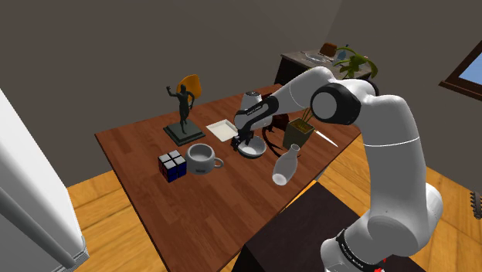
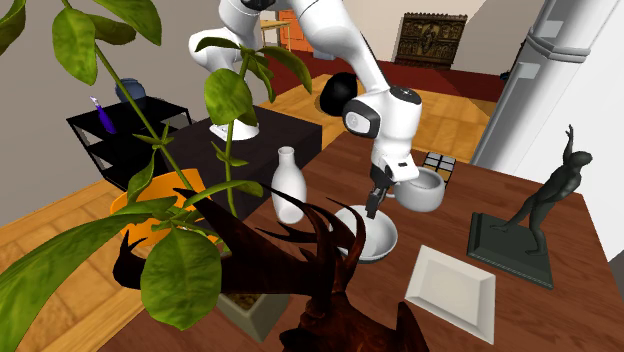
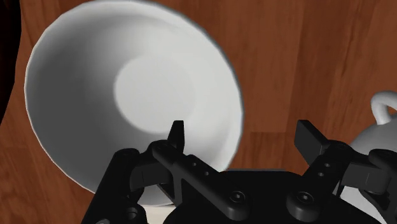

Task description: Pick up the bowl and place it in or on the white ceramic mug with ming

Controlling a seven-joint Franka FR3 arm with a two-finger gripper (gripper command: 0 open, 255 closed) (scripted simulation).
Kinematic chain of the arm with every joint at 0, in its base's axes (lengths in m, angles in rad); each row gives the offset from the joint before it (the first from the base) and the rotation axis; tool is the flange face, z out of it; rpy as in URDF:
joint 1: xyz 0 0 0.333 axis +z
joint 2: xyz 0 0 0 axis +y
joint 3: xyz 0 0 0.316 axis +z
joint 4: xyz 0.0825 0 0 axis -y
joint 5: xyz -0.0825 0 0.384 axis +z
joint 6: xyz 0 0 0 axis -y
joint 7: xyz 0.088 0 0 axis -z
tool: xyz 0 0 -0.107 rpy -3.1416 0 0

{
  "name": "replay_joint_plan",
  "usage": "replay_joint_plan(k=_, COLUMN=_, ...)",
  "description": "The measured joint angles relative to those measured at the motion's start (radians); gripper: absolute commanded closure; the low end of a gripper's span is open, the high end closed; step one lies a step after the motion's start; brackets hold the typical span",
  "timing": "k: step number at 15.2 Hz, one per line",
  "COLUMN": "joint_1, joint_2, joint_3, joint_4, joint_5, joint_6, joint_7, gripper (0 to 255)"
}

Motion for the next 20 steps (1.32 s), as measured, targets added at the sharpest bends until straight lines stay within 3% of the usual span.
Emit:
replay_joint_plan(k=1, joint_1=0.0, joint_2=0.0, joint_3=0.0, joint_4=0.0, joint_5=0.0, joint_6=0.0, joint_7=0.0, gripper=255)
replay_joint_plan(k=11, joint_1=0.0, joint_2=-0.001, joint_3=0.0, joint_4=0.0, joint_5=0.0, joint_6=0.0, joint_7=0.0, gripper=255)
replay_joint_plan(k=20, joint_1=0.002, joint_2=-0.084, joint_3=-0.004, joint_4=-0.021, joint_5=-0.003, joint_6=-0.064, joint_7=0.001, gripper=255)
